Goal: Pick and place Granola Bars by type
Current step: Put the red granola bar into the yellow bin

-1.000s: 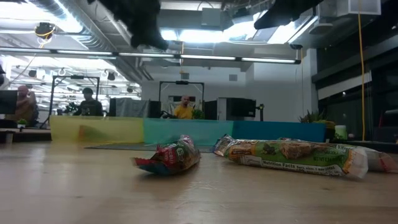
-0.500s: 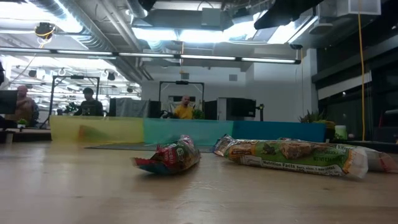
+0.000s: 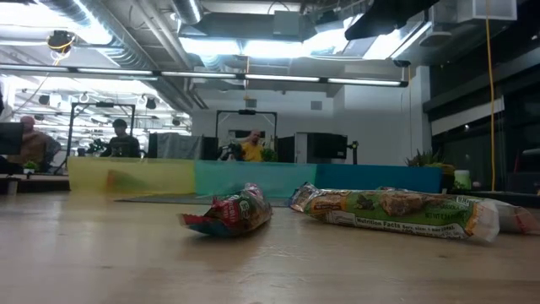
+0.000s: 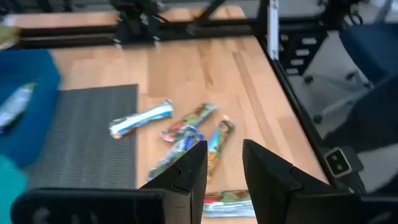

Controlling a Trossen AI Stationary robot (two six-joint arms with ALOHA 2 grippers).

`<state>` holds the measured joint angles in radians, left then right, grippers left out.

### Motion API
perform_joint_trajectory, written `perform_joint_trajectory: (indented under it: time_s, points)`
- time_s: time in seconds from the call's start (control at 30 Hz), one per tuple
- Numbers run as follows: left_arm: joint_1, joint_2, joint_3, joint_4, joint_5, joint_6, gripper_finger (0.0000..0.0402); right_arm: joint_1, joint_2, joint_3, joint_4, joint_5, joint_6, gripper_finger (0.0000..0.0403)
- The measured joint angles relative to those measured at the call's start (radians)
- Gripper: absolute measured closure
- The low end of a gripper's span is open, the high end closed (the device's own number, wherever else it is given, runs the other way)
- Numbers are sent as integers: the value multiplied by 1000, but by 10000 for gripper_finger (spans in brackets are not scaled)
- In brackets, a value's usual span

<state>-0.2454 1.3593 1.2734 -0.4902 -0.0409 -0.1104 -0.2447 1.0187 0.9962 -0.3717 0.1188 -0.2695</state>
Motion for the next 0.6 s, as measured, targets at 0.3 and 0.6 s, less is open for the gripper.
perform_joint_trajectory:
  time_s: [0.3,0.6]
  points:
    - [-24,194,225,-141,15,-86,305,0,0,0,-6,-21,-5,279]
    - [-59,324,268,-145,-57,-457,306,0,0,0,-7,-128,-83,279]
